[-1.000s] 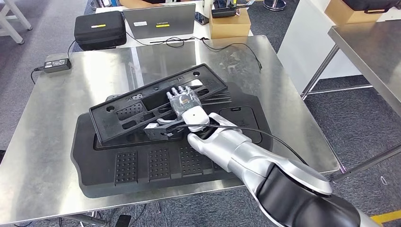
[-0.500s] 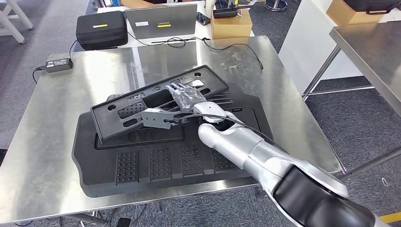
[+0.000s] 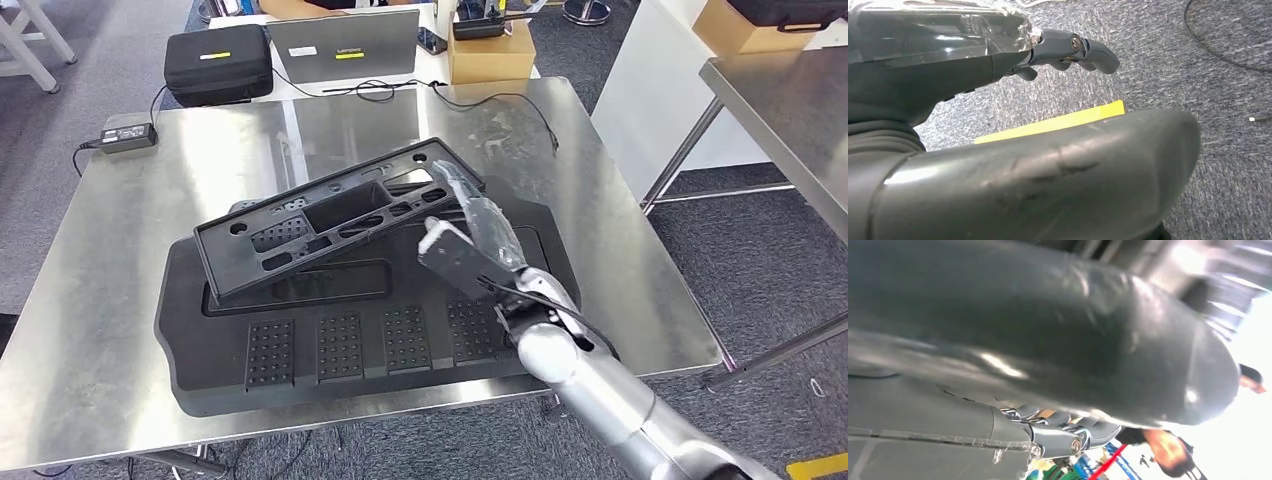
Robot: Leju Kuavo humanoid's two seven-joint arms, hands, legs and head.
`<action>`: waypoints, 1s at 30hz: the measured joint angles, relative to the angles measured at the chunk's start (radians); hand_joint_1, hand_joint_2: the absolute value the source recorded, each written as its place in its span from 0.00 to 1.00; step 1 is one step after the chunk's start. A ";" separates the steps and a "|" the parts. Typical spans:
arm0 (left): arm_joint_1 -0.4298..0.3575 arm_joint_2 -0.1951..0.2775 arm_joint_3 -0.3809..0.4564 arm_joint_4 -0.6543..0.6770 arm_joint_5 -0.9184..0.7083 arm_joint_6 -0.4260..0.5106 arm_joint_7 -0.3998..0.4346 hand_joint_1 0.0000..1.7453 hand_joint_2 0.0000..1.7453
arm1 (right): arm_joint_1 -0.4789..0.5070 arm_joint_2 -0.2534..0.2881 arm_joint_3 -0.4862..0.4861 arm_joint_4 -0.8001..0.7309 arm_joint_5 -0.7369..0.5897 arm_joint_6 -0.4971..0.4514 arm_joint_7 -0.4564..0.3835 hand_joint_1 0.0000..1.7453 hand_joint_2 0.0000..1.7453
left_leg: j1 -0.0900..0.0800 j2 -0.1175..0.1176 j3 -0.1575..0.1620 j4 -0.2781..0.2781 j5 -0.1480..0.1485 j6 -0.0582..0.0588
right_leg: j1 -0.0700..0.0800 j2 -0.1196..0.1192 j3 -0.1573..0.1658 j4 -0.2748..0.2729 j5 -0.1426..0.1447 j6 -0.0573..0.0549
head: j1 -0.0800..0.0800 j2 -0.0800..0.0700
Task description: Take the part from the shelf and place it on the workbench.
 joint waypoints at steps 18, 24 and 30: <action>0.000 0.004 0.003 0.000 0.026 0.003 0.015 0.00 0.00 | 0.510 -0.036 -0.235 -0.498 -0.160 -0.137 -0.366 0.00 0.00 | 0.000 0.002 0.001 -0.002 -0.003 -0.001 | 0.000 0.000 0.001 0.000 -0.003 0.001 | 0.002 0.000; 0.000 0.005 0.003 0.000 0.027 0.001 0.015 0.00 0.00 | 0.539 -0.040 -0.257 -0.567 -0.142 -0.159 -0.367 0.00 0.00 | 0.000 0.002 0.002 -0.002 -0.003 0.000 | 0.000 0.001 0.001 0.000 -0.003 0.001 | 0.002 0.000; -0.001 0.011 0.004 0.001 0.037 -0.002 0.015 0.00 0.00 | 0.557 -0.043 -0.263 -0.617 -0.142 -0.179 -0.384 0.00 0.00 | -0.002 0.006 0.010 -0.014 0.009 0.024 | -0.011 -0.002 0.010 -0.009 0.004 0.021 | -0.006 0.000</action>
